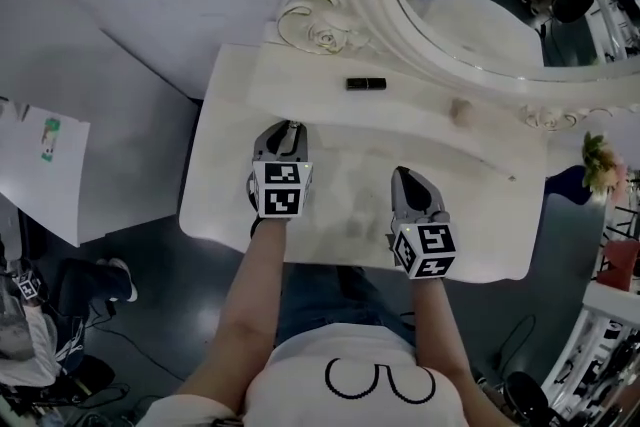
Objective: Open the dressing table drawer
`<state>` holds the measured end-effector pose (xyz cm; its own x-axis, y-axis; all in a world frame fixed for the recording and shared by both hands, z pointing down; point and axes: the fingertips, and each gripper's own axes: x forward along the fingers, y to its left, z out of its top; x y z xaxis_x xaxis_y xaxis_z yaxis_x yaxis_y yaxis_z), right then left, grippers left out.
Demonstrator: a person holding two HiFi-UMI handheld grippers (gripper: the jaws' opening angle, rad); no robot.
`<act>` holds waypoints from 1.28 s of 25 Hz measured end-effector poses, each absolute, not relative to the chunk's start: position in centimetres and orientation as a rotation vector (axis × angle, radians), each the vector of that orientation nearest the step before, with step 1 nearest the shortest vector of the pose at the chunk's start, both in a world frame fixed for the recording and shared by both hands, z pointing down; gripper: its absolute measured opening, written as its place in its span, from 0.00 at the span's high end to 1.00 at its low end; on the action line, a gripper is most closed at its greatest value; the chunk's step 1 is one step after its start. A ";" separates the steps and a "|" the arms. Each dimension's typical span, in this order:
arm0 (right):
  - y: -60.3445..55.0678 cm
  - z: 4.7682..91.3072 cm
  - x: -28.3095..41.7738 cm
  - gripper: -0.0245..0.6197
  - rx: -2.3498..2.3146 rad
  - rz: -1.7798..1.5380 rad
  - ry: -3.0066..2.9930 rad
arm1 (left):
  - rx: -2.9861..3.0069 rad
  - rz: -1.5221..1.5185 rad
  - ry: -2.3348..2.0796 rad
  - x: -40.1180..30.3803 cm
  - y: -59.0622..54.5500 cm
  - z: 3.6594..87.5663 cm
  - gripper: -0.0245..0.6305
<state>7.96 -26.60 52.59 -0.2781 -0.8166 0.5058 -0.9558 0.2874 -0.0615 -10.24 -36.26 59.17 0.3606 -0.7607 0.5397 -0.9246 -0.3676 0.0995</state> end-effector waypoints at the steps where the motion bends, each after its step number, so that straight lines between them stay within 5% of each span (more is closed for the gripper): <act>1: -26.5 52.6 8.0 0.97 1.600 0.509 -2.185 | 2.235 0.582 -1.470 -10.2 -36.1 59.2 0.83; 32: -24.0 52.7 3.8 0.97 1.506 0.514 -2.246 | 2.164 0.635 -1.404 -11.9 -28.8 59.6 0.83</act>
